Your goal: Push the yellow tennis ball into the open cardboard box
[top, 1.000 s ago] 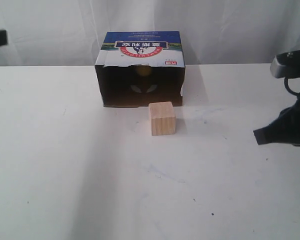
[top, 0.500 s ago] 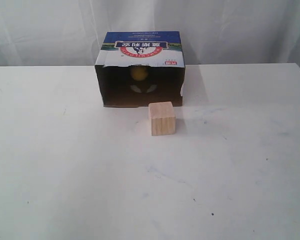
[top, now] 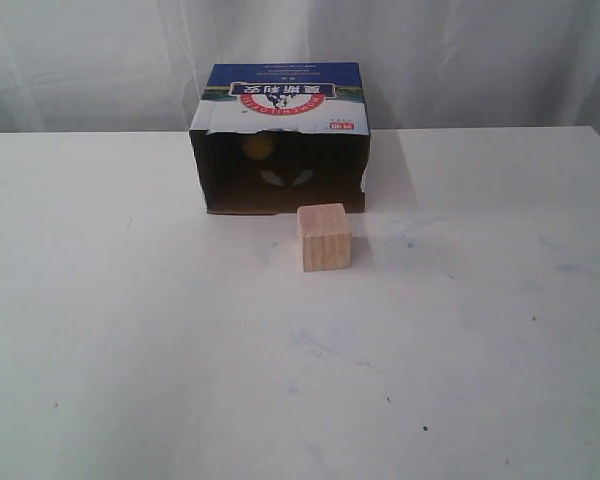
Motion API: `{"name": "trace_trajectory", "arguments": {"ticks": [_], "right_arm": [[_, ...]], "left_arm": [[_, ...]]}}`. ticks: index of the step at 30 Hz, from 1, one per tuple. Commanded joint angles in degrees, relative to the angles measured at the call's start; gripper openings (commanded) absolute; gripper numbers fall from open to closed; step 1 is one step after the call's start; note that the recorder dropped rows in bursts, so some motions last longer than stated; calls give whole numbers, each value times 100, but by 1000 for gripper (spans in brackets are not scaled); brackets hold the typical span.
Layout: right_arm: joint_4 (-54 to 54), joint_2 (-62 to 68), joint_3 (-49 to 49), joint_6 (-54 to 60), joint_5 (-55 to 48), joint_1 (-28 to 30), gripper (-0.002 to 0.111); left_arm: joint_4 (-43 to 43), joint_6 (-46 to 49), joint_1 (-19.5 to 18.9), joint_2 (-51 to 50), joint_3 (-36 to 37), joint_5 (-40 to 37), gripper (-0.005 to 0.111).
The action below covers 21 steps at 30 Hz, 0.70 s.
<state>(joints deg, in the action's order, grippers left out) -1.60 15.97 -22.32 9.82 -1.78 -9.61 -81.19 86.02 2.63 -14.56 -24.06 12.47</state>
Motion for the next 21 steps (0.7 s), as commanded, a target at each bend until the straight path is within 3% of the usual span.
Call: {"name": "trace_trajectory", "arguments": {"ticks": [1,5,12,21], "right_arm": [[-201,208,984,-360,1732,47,0],[-481,260,1071,-445,2064,47,0],[-481,260,1071,-445,1048,47,0],[-601,183,1303,-43,842,65,0]], "left_arm": [[-137,-12,-29,54,16,-4,0],[-115,-12,-29,54,16,-14,0],[-115,-12,-29,54,16,-14,0],[-117,-12,-29,54,16,-4,0]]}}
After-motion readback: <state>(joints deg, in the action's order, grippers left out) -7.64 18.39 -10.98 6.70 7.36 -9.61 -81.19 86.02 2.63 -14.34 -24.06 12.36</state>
